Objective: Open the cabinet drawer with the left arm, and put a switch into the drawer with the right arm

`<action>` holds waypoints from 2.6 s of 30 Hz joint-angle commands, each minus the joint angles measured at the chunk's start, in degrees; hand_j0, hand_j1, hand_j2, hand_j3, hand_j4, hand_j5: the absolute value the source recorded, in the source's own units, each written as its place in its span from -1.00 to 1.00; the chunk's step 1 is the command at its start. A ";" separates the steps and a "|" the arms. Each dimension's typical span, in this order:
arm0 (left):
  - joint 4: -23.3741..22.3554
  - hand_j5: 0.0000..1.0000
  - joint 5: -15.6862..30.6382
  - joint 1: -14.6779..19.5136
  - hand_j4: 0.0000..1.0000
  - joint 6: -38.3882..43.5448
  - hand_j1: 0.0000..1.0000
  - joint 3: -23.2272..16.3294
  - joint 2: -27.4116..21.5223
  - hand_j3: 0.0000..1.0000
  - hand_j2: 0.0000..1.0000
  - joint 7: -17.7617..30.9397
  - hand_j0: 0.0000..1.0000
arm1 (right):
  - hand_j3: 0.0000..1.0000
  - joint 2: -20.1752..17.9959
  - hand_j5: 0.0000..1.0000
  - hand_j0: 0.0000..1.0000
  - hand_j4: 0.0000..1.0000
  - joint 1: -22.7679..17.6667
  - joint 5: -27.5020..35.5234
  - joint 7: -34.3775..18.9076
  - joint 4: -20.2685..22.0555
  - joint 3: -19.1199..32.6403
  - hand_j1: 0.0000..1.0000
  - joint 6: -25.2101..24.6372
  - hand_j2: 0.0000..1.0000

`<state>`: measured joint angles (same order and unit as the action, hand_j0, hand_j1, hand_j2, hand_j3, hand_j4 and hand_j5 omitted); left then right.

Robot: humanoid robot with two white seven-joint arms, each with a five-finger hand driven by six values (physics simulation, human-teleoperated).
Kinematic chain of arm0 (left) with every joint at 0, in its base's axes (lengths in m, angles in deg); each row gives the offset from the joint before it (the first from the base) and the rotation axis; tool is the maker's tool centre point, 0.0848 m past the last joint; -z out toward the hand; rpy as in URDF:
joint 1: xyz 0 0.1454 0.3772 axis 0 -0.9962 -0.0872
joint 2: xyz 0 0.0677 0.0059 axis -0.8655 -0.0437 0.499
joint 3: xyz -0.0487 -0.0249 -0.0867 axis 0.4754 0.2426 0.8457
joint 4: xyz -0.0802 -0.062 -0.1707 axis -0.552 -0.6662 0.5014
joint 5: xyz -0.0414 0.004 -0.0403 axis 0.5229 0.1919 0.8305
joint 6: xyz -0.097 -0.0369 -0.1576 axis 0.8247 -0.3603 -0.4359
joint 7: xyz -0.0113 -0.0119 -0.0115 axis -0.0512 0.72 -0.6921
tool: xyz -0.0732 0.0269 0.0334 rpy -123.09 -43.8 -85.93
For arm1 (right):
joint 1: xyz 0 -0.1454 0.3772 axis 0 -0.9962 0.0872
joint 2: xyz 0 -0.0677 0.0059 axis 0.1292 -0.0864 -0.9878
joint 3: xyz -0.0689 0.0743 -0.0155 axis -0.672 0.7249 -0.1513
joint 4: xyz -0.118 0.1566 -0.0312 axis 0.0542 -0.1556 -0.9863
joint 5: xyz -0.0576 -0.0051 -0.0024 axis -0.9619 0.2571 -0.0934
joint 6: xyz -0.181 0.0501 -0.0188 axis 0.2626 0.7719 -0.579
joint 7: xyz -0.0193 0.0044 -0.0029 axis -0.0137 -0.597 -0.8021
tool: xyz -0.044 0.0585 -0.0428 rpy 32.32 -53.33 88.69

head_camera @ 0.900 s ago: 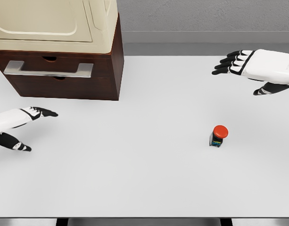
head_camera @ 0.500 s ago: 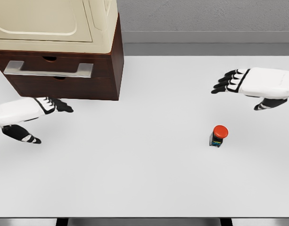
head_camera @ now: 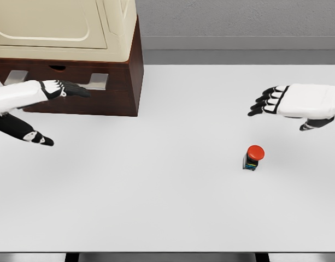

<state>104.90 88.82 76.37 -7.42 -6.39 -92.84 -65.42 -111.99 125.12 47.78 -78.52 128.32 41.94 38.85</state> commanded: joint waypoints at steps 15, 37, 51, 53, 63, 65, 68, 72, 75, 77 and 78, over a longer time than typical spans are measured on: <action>0.08 1.00 6.76 2.47 1.00 26.33 1.00 -1.18 1.24 1.00 1.00 -0.22 1.00 | 1.00 1.55 1.00 1.00 1.00 1.14 -0.35 0.01 1.01 -8.15 1.00 -0.10 1.00; -5.20 1.00 -0.36 2.30 1.00 28.97 1.00 -1.36 3.53 1.00 1.00 -0.92 1.00 | 1.00 2.25 1.00 1.00 1.00 0.26 -2.11 0.01 0.31 -9.91 1.00 -0.10 1.00; -6.08 1.00 -1.94 1.77 1.00 28.97 1.00 -1.88 3.97 1.00 1.00 -0.92 1.00 | 1.00 3.57 1.00 1.00 1.00 0.35 -4.13 0.01 -0.31 -10.87 1.00 -0.10 1.00; -6.08 1.00 -2.03 1.77 1.00 28.97 1.00 -2.24 3.97 1.00 1.00 -0.84 1.00 | 1.00 3.57 1.00 1.00 1.00 0.26 -4.13 0.01 -0.31 -10.87 1.00 -0.10 1.00; -5.29 1.00 -2.11 0.98 1.00 28.26 1.00 -3.64 3.35 1.00 1.00 -0.13 1.00 | 1.00 3.92 1.00 1.00 1.00 0.35 -4.13 0.01 0.05 -10.87 1.00 -0.10 1.00; -4.85 1.00 -2.11 0.89 1.00 28.17 1.00 -3.82 3.26 1.00 1.00 -0.04 1.00 | 1.00 4.27 1.00 1.00 1.00 0.44 -4.13 0.01 0.05 -10.87 1.00 -0.10 1.00; -3.97 1.00 -2.03 0.80 1.00 28.00 1.00 -4.43 2.47 1.00 1.00 0.40 1.00 | 0.72 4.36 0.72 0.72 0.72 0.44 -4.13 0.01 0.13 -10.79 0.72 -0.10 0.72; -3.26 1.00 -1.76 0.80 1.00 27.82 1.00 -4.52 2.12 1.00 1.00 2.33 1.00 | 1.00 4.27 1.00 1.00 1.00 0.44 -4.13 0.01 0.13 -10.79 1.00 -0.10 1.00; -3.09 1.00 -1.67 0.80 1.00 27.73 1.00 -4.52 1.77 1.00 1.00 3.21 1.00 | 1.00 4.27 1.00 1.00 1.00 0.61 -4.13 0.01 0.22 -10.79 1.00 -0.10 1.00; -3.09 1.00 -1.67 0.80 1.00 27.73 1.00 -4.52 1.59 1.00 1.00 3.30 1.00 | 1.00 4.27 1.00 1.00 1.00 0.62 -4.22 0.01 0.22 -10.79 1.00 -0.10 1.00; -2.39 1.00 -1.41 0.80 1.00 27.73 1.00 -4.52 1.07 1.00 1.00 3.73 1.00 | 1.00 4.27 1.00 1.00 1.00 0.62 -4.22 0.01 0.31 -10.79 1.00 -0.10 1.00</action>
<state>101.93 86.87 77.17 20.24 -10.37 -91.44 -63.63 -107.67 125.64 43.34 -78.53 128.55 31.12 38.88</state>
